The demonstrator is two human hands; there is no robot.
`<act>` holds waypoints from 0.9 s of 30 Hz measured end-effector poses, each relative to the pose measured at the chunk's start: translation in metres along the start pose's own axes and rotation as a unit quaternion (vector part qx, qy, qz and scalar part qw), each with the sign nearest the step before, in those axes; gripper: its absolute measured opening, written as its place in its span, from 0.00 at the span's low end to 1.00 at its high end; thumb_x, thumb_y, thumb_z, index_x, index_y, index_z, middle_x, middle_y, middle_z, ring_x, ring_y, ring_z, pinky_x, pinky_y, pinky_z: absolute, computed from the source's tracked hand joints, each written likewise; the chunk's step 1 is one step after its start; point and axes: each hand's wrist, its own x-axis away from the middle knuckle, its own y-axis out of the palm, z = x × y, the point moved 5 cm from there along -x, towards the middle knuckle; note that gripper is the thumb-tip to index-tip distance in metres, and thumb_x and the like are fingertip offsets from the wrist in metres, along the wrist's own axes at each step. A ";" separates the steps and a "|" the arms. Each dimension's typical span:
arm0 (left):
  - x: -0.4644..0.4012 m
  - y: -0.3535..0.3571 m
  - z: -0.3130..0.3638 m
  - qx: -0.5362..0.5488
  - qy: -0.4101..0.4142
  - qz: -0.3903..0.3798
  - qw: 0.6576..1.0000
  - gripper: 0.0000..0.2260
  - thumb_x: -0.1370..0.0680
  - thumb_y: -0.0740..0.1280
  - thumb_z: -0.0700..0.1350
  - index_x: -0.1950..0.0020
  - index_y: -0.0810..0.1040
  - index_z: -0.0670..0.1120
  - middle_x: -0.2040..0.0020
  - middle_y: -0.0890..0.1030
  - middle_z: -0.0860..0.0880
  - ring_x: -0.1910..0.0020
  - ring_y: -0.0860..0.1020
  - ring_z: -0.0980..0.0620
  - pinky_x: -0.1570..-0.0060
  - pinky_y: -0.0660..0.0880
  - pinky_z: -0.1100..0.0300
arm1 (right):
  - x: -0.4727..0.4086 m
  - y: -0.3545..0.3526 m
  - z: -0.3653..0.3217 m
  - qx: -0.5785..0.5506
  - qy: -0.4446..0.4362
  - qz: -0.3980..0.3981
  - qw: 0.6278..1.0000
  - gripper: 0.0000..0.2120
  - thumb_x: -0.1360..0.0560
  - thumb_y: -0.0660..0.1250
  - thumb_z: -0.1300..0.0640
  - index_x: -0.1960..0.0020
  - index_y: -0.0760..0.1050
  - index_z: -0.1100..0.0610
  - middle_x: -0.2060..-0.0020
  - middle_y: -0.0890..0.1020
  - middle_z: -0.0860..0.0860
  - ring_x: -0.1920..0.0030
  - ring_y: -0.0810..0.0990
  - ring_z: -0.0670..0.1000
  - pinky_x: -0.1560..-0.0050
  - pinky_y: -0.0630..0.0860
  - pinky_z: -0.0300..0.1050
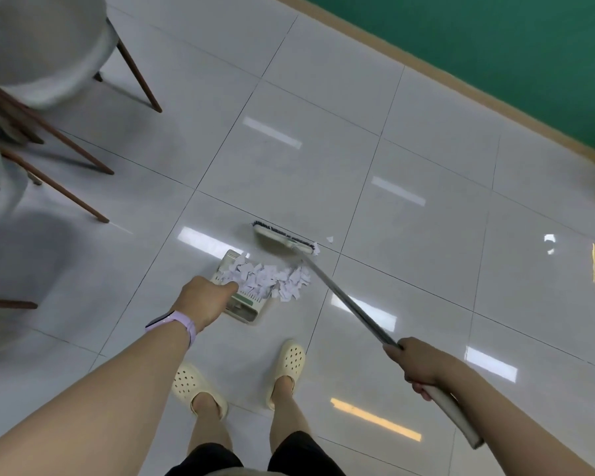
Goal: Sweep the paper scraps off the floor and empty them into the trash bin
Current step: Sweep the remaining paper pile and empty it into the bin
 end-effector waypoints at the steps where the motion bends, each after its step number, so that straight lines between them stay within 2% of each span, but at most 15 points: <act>1: 0.002 -0.002 -0.003 0.003 -0.003 -0.006 1.000 0.17 0.27 0.70 0.52 0.67 0.66 0.44 0.71 0.68 0.47 0.77 0.64 0.48 0.73 0.60 0.65 | 0.001 -0.004 0.005 -0.026 0.003 0.010 1.000 0.15 0.19 0.55 0.46 0.48 0.69 0.58 0.69 0.70 0.54 0.78 0.67 0.50 0.73 0.70 0.39; 4: 0.010 -0.014 -0.009 -0.022 0.004 -0.030 0.999 0.19 0.28 0.71 0.52 0.68 0.64 0.46 0.73 0.66 0.47 0.78 0.61 0.50 0.74 0.58 0.65 | -0.003 -0.018 0.014 -0.070 -0.006 0.054 0.996 0.15 0.18 0.56 0.46 0.47 0.69 0.59 0.69 0.72 0.55 0.80 0.68 0.50 0.75 0.71 0.40; 7: 0.018 -0.025 -0.019 -0.138 0.044 -0.058 0.988 0.19 0.32 0.71 0.57 0.67 0.67 0.45 0.71 0.69 0.48 0.74 0.66 0.48 0.70 0.60 0.60 | -0.015 -0.030 0.017 -0.120 -0.005 0.086 0.989 0.16 0.18 0.56 0.48 0.52 0.68 0.62 0.71 0.72 0.56 0.79 0.68 0.51 0.75 0.70 0.40; 10: 0.021 -0.029 -0.029 -0.230 0.063 -0.071 0.969 0.15 0.29 0.70 0.52 0.67 0.69 0.45 0.69 0.72 0.49 0.71 0.68 0.49 0.69 0.60 0.60 | -0.027 -0.037 0.009 -0.166 -0.001 0.105 0.981 0.14 0.19 0.56 0.52 0.56 0.65 0.61 0.74 0.71 0.57 0.80 0.67 0.51 0.75 0.69 0.39; 14: 0.022 -0.026 -0.028 -0.235 0.069 -0.074 0.967 0.13 0.27 0.68 0.46 0.69 0.67 0.46 0.71 0.69 0.49 0.72 0.64 0.49 0.69 0.58 0.60 | -0.046 -0.039 -0.008 -0.187 -0.003 0.109 0.976 0.14 0.18 0.54 0.53 0.57 0.66 0.62 0.75 0.71 0.56 0.83 0.66 0.50 0.77 0.67 0.35; 18: 0.031 -0.002 -0.018 -0.260 0.074 -0.095 0.958 0.11 0.30 0.66 0.48 0.67 0.66 0.46 0.70 0.69 0.49 0.71 0.64 0.48 0.68 0.59 0.59 | -0.077 -0.022 -0.020 -0.206 0.019 0.061 0.976 0.14 0.18 0.53 0.52 0.47 0.69 0.63 0.77 0.71 0.55 0.79 0.67 0.51 0.75 0.69 0.38; 21: 0.038 0.028 0.005 -0.264 0.093 -0.114 0.953 0.11 0.27 0.67 0.47 0.66 0.68 0.47 0.68 0.72 0.49 0.72 0.68 0.49 0.70 0.62 0.61 | -0.090 0.008 -0.020 -0.179 0.056 0.001 0.982 0.15 0.17 0.54 0.53 0.39 0.67 0.63 0.75 0.71 0.54 0.78 0.68 0.50 0.76 0.70 0.38; 24: 0.045 0.049 0.028 -0.238 0.107 -0.114 0.959 0.14 0.24 0.67 0.43 0.67 0.66 0.51 0.68 0.70 0.52 0.71 0.67 0.54 0.72 0.61 0.60 | -0.079 0.045 -0.006 -0.145 0.087 -0.055 0.984 0.16 0.17 0.54 0.53 0.36 0.65 0.63 0.75 0.71 0.53 0.79 0.69 0.49 0.77 0.71 0.38; 27: 0.042 0.055 0.036 -0.223 0.099 -0.115 0.963 0.14 0.25 0.69 0.43 0.67 0.67 0.50 0.67 0.70 0.52 0.70 0.68 0.54 0.72 0.62 0.61 | -0.055 0.071 0.011 -0.099 0.088 -0.090 0.987 0.18 0.18 0.54 0.52 0.36 0.63 0.64 0.76 0.71 0.53 0.80 0.69 0.49 0.76 0.73 0.39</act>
